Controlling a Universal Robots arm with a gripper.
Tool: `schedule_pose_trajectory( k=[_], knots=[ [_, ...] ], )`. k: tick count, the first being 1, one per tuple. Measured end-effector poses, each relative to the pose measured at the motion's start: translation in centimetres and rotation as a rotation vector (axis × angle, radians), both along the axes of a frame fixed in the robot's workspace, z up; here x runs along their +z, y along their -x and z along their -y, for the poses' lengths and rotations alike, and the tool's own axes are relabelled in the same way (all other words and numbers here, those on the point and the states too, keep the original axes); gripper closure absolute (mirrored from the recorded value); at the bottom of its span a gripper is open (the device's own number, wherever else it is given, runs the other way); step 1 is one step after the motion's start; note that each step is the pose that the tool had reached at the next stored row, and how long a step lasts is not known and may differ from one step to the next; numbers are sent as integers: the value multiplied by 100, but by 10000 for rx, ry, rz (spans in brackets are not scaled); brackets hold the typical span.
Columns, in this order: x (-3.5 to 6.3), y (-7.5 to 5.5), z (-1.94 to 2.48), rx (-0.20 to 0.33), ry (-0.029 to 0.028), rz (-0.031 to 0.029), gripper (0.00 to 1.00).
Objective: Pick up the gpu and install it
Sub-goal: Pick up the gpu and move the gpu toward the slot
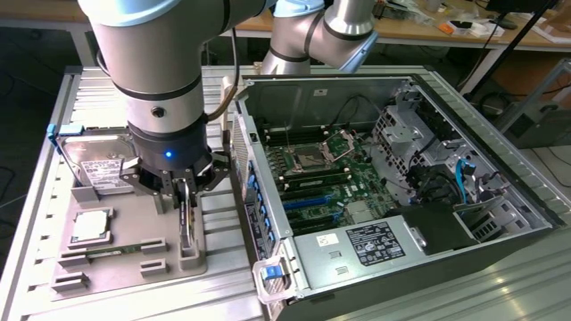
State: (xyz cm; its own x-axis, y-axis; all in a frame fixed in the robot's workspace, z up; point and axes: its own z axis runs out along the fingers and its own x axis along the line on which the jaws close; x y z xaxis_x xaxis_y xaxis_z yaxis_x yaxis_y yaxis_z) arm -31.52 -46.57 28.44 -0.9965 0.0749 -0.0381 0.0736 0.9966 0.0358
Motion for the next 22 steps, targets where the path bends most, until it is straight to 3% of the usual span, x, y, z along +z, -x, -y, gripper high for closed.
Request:
schedule_pose_trajectory(
  k=[22],
  knots=[
    [75,0,0,1,21,0,73]
  ],
)
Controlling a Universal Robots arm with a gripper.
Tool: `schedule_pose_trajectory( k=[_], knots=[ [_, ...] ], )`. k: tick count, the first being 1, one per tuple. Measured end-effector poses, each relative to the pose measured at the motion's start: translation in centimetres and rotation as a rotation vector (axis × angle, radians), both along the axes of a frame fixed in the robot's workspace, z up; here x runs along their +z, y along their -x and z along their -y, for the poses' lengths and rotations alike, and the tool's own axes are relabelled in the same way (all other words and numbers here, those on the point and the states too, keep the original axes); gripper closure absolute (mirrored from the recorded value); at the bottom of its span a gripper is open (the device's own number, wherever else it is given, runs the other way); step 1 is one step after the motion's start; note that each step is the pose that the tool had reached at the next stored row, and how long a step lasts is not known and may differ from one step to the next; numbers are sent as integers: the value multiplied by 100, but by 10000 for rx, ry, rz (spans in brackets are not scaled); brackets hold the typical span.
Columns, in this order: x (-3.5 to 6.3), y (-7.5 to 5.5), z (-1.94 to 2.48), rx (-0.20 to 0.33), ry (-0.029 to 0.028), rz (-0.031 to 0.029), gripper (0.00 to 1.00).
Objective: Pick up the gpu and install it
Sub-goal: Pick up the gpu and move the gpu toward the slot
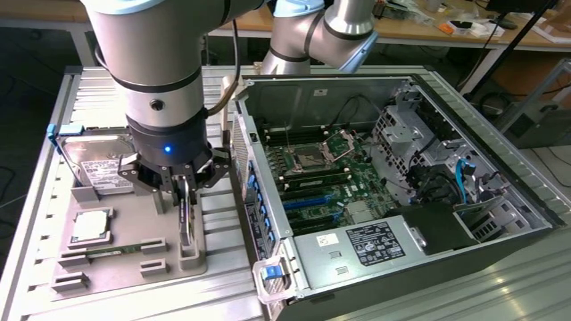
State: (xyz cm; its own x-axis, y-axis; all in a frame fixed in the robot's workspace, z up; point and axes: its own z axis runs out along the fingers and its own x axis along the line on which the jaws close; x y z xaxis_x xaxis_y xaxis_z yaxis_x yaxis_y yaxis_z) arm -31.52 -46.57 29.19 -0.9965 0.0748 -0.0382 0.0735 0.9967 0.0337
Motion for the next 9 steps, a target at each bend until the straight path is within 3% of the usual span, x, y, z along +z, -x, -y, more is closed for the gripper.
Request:
schedule_pose_trajectory(
  k=[9],
  knots=[
    [30,0,0,-1,0,1,73]
  ],
)
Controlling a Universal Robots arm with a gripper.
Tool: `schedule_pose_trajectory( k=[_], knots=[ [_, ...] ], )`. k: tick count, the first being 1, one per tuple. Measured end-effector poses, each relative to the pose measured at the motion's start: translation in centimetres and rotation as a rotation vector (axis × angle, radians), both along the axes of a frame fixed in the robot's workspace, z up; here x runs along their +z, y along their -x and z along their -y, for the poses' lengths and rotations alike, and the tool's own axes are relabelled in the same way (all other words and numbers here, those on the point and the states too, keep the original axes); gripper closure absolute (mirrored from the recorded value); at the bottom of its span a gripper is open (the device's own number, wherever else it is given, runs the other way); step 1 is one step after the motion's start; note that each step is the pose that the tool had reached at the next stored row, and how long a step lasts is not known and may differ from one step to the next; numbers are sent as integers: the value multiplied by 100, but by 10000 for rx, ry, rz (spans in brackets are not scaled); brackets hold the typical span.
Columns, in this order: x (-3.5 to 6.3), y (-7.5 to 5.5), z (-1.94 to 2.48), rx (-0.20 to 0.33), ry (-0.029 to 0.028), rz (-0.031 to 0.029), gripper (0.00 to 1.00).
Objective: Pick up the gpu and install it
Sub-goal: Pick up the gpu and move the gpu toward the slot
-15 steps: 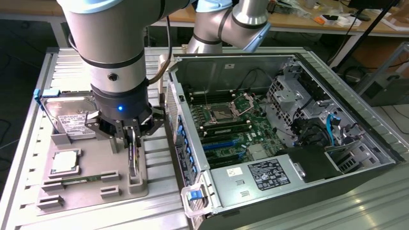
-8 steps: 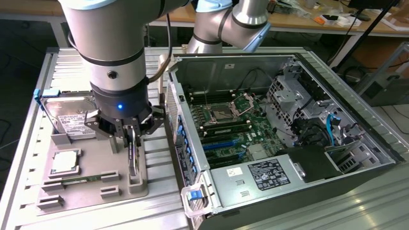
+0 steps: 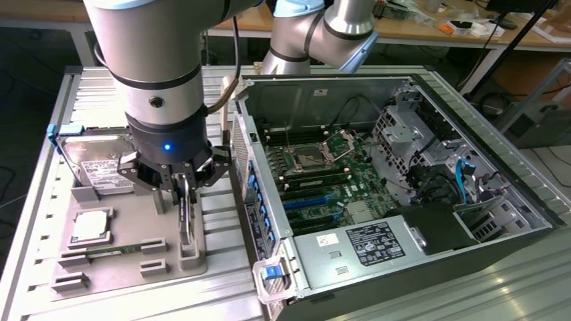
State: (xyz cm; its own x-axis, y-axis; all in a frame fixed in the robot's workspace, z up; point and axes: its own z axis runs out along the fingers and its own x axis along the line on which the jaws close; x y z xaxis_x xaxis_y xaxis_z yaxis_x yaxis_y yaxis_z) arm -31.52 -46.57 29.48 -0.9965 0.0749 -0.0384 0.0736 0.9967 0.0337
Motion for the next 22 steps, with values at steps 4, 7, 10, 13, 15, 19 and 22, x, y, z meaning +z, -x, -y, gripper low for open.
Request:
schedule_pose_trajectory(
  k=[4,7,10,13,15,19,22],
  knots=[
    [11,0,0,0,1,-2,73],
    [36,0,0,0,20,-2,73],
    [41,0,0,1,31,-2,73],
    [63,0,1,0,73,-3,73],
    [74,0,0,0,77,-2,73],
    [103,0,0,0,93,-1,73],
    [117,0,0,1,101,-1,73]
  ],
)
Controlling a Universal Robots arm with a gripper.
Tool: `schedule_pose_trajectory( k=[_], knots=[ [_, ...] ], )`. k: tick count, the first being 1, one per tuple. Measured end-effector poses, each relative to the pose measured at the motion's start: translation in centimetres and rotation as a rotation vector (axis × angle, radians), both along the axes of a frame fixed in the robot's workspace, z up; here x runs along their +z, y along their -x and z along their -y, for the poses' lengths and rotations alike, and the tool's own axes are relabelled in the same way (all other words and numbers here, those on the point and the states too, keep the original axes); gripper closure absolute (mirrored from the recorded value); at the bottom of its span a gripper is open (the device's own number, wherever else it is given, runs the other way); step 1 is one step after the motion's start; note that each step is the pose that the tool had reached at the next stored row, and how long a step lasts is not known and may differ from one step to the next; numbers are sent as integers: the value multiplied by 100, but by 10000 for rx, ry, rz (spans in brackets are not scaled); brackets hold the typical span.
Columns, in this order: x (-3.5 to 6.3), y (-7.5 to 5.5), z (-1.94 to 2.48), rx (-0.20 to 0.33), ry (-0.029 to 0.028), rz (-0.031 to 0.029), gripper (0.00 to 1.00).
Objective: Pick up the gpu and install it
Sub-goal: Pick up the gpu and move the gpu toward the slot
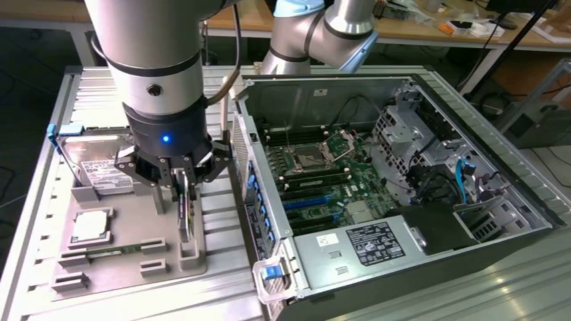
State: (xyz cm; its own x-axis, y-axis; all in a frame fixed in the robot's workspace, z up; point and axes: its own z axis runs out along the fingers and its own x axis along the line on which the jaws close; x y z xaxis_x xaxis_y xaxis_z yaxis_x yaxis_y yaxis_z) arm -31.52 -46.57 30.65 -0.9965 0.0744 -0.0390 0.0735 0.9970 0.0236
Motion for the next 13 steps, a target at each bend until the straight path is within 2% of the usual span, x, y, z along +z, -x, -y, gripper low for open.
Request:
schedule_pose_trajectory(
  k=[13],
  knots=[
    [104,0,0,0,46,0,73]
  ],
)
